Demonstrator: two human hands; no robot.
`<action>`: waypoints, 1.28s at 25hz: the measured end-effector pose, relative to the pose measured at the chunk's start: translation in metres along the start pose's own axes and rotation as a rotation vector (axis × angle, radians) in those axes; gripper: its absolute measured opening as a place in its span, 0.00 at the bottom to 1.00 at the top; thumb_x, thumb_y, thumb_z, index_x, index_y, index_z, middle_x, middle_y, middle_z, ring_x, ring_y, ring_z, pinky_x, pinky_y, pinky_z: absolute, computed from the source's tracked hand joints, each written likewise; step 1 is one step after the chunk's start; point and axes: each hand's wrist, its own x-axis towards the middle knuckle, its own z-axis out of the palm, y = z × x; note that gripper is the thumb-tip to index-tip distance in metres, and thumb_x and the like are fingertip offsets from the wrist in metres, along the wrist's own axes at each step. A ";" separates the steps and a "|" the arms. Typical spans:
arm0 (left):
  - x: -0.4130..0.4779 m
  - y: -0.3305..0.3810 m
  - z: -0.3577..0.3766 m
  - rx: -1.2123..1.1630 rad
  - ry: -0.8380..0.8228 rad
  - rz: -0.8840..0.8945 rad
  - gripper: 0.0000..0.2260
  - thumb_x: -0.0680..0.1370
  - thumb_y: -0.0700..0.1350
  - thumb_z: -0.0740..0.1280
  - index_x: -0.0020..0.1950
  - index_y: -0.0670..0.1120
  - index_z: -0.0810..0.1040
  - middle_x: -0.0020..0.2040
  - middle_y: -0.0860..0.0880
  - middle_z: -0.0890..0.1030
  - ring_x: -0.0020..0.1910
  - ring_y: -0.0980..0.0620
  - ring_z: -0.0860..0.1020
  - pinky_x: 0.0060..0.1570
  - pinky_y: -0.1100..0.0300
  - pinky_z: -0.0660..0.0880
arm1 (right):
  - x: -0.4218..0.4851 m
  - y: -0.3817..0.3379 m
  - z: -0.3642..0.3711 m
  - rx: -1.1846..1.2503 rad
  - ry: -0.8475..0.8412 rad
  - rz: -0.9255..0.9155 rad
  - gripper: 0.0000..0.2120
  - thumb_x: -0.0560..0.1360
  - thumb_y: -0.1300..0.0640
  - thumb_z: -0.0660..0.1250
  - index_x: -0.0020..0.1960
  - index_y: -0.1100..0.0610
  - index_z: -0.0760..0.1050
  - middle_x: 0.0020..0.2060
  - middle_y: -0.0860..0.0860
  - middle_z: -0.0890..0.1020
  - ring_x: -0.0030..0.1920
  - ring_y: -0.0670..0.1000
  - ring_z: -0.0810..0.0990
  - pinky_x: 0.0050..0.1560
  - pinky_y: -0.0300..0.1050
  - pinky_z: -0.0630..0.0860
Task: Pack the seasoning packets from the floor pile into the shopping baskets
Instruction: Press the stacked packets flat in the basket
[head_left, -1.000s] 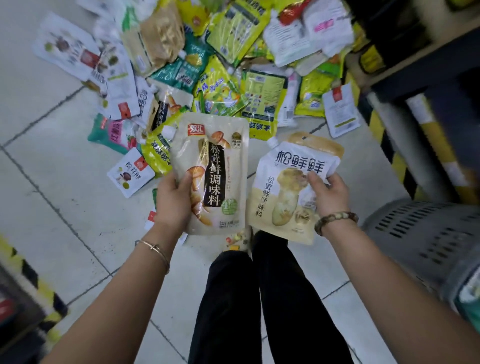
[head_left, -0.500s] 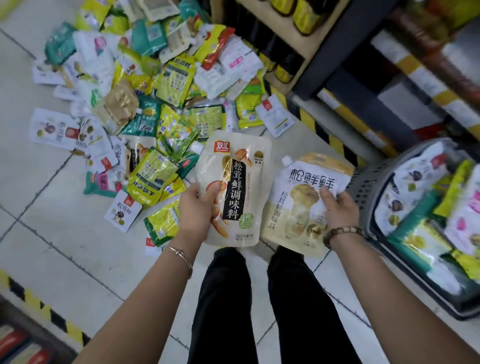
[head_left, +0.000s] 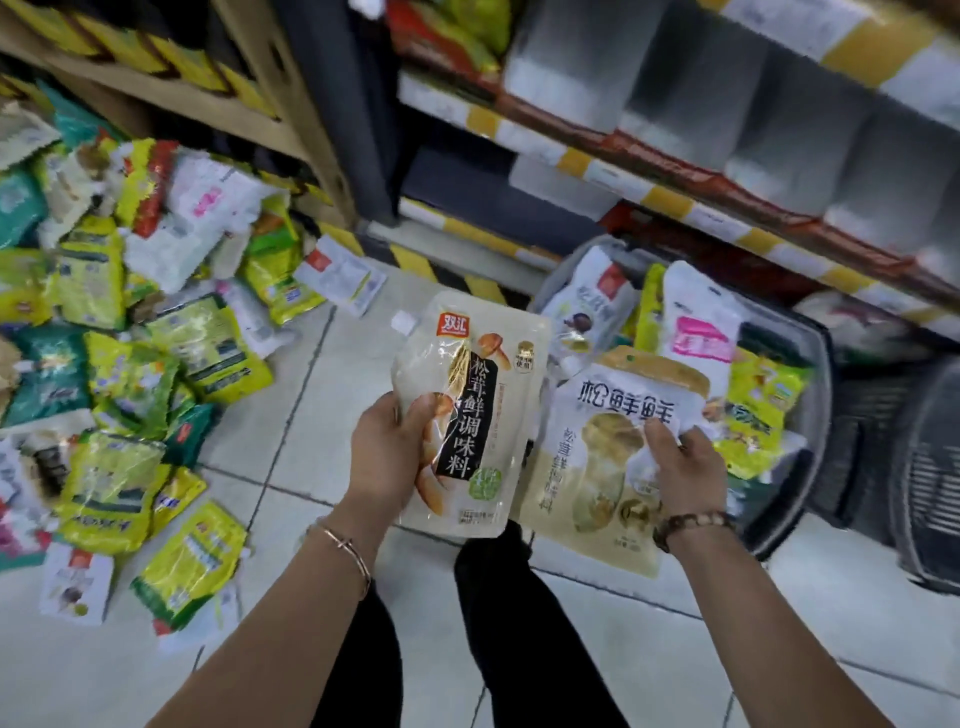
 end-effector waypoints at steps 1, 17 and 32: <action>0.005 0.003 0.022 0.049 -0.020 0.011 0.14 0.76 0.52 0.64 0.30 0.53 0.74 0.21 0.48 0.70 0.17 0.42 0.72 0.19 0.51 0.73 | 0.015 0.005 -0.015 0.009 0.017 -0.004 0.26 0.69 0.50 0.71 0.42 0.74 0.70 0.33 0.66 0.70 0.35 0.60 0.69 0.34 0.42 0.63; 0.107 0.013 0.203 0.283 0.130 0.099 0.12 0.76 0.52 0.65 0.41 0.44 0.75 0.31 0.47 0.78 0.32 0.42 0.78 0.35 0.50 0.78 | 0.171 0.050 -0.064 0.164 0.165 -0.001 0.11 0.75 0.55 0.67 0.45 0.64 0.71 0.32 0.54 0.70 0.35 0.52 0.68 0.30 0.40 0.59; 0.125 0.005 0.205 0.434 0.253 0.430 0.21 0.75 0.31 0.56 0.66 0.44 0.72 0.63 0.44 0.71 0.53 0.52 0.73 0.49 0.75 0.65 | 0.229 0.031 -0.018 0.136 0.163 -0.025 0.23 0.72 0.53 0.70 0.63 0.60 0.71 0.42 0.50 0.77 0.41 0.47 0.74 0.35 0.32 0.67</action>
